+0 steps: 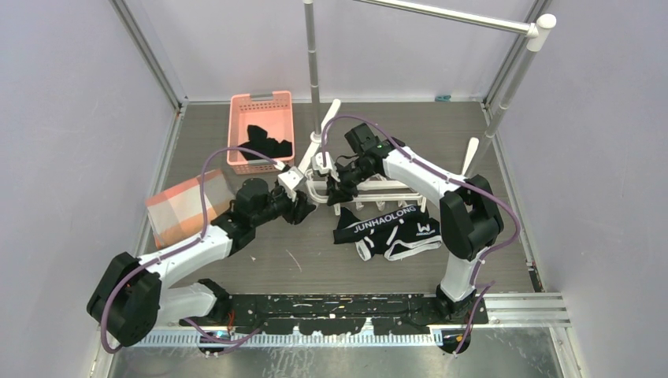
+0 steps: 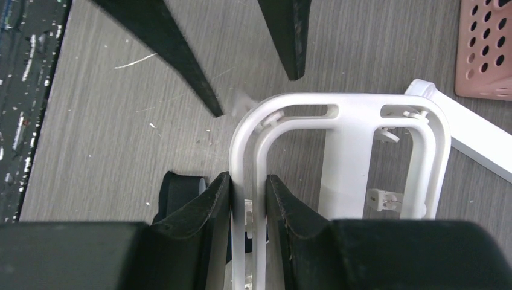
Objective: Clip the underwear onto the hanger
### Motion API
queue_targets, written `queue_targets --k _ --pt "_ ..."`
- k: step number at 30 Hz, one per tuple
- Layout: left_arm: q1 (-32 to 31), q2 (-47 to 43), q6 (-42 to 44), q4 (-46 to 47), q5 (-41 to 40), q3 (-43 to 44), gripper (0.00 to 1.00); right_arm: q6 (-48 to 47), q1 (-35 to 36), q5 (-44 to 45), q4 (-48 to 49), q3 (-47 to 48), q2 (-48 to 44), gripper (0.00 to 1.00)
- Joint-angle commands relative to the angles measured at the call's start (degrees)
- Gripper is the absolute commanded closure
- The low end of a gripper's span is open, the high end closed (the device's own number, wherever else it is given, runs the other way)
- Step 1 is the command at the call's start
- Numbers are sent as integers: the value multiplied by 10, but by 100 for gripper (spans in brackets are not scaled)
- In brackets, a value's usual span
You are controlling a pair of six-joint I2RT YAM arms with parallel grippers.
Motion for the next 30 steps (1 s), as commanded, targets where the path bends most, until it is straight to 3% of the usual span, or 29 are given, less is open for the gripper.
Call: queue_targets --k 1,6,16,23,30 --pt "0 -38 -31 82 6 -10 46 27 3 27 68 -9 -50 99" --pt "-1 -82 -66 93 26 -33 38 38 3 56 84 -13 -84 99" --pt "-1 -157 -115 117 42 -97 35 48 3 93 94 5 -137 99" --pt "-1 -119 -120 132 54 -92 35 48 3 128 96 15 -161 99" --pt "-3 -18 -147 273 75 -80 34 63 3 112 96 11 -170 99"
